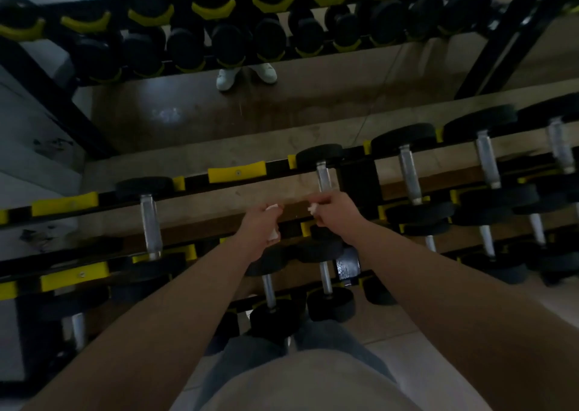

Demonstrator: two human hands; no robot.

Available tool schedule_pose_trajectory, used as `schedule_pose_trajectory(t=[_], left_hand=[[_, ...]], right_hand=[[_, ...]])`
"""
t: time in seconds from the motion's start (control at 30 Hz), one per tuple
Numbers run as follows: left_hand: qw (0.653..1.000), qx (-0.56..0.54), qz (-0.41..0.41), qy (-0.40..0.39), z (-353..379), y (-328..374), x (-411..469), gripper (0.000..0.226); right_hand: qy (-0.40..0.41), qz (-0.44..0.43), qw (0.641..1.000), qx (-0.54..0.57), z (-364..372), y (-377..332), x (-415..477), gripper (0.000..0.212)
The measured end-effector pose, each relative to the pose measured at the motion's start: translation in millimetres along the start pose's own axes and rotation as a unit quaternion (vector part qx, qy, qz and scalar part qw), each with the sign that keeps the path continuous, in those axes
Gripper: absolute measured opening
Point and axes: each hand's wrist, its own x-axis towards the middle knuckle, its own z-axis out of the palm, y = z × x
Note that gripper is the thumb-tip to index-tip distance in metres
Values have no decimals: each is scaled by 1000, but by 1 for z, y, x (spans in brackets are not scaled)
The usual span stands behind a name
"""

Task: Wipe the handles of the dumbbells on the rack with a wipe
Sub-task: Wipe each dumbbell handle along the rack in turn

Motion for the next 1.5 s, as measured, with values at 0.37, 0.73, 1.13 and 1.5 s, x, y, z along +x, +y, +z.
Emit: schedule_pose_trajectory(t=[0.37,0.73,1.13,1.5], left_hand=[[997,-15,-52,-51,2,16,19,19],[997,-51,-59,-15,42,25,34,20],[988,-105,-45,99,124,15,32,19],[995,-11,-14,96,115,22,36,44]], right_hand=[[144,-12,989,-34,-10,2,3,25],[160,-77,979,-102,-39,-8,47,21],[-89,-153,929,-324,-64,21,60,15],[-191,-238,862,-405,-85,18,76,16]])
